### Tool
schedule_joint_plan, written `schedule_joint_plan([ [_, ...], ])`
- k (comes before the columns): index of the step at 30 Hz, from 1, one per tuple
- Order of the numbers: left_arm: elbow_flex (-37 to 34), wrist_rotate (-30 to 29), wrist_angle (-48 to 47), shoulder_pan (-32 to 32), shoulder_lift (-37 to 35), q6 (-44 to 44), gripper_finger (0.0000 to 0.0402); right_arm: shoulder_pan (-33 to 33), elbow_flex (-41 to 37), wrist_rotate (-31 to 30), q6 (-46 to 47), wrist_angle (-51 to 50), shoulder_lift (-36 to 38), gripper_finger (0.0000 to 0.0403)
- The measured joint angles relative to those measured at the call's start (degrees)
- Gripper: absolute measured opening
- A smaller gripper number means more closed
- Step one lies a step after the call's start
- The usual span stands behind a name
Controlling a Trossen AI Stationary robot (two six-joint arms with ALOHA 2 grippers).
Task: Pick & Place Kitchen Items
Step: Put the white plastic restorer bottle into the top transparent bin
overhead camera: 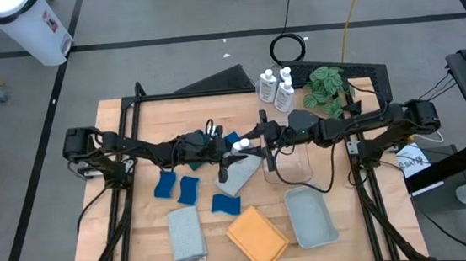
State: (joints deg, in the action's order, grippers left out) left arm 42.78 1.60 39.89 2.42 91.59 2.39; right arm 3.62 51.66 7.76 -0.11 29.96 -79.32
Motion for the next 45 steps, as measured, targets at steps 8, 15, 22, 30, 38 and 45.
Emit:
schedule_joint_plan([
  [8,0.0,0.1,0.0,0.0,0.0,-0.2,0.0095,0.0,0.0,-0.2,-0.2,-0.1,0.1,0.0092],
  [15,0.0,-1.3,0.1,-0.4,0.0,-3.1,0.0129,0.1,0.0,-0.2,-0.6,-0.6,0.1,0.0085],
  [22,0.0,-8.1,-0.2,-2.4,-1.4,-2.0,0.0312,0.0,0.0,-0.6,-2.1,-4.5,1.3,0.0085],
  [30,0.0,-7.8,-6.1,-3.9,-9.8,-1.4,0.0387,0.0,-1.7,-13.6,-5.6,-11.6,9.8,0.0085],
  [38,0.0,-7.7,-9.0,-4.1,-10.7,-1.4,0.0353,0.2,-10.5,-31.2,-11.6,-2.4,18.4,0.0085],
  [45,0.0,-7.7,-9.2,-3.9,-10.6,-1.1,0.0357,6.3,-17.9,-34.9,-14.9,9.5,19.3,0.0085],
])
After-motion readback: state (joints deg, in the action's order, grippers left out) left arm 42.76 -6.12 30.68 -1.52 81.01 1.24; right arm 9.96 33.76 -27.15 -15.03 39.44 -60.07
